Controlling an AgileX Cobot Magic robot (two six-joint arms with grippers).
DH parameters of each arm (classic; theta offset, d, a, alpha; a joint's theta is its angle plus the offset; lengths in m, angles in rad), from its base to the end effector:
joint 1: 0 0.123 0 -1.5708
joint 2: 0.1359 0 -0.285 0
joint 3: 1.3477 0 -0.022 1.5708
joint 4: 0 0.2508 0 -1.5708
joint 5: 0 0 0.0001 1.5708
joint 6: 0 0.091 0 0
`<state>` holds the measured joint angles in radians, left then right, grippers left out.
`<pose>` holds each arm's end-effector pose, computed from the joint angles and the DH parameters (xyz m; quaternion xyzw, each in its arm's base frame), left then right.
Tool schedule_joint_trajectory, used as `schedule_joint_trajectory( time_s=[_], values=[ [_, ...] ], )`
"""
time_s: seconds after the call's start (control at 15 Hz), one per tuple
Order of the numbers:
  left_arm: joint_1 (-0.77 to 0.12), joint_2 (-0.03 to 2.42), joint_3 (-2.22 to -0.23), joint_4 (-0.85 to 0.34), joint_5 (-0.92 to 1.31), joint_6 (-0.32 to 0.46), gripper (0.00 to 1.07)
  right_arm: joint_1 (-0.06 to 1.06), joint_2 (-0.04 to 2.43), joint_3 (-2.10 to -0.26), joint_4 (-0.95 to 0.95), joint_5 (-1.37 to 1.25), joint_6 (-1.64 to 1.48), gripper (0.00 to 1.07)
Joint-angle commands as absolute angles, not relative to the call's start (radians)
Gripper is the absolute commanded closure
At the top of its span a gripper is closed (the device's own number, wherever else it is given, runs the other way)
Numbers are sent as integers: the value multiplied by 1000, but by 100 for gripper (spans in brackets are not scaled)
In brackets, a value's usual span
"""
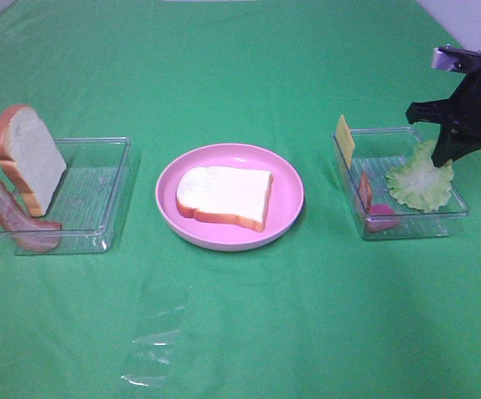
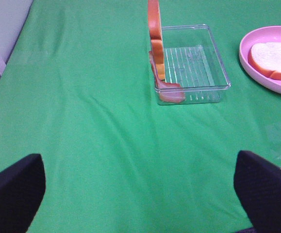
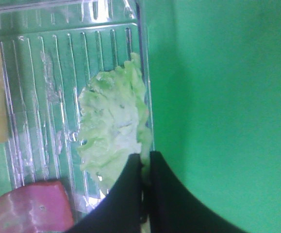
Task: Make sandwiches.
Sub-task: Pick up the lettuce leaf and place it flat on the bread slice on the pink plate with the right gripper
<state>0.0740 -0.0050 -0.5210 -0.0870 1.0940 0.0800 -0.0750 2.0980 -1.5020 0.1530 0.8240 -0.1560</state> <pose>-0.0091 -0.0077 0.2806 0.0055 0.8543 -0.0034 0.5197 0.4265 -0.0218 0.1569 0.0048 0.9910 0.0478 0.1247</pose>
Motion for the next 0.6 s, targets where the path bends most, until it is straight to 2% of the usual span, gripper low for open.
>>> schedule_joint_trajectory(
  time_s=[0.07,0.6],
  values=[
    [71,-19,-518,-90,1078,75,9,-80,2104,-1510,165,824,-176,107],
    [71,-19,-518,-90,1078,75,9,-79,2027,-1510,149,834,-177,107]
  ],
)
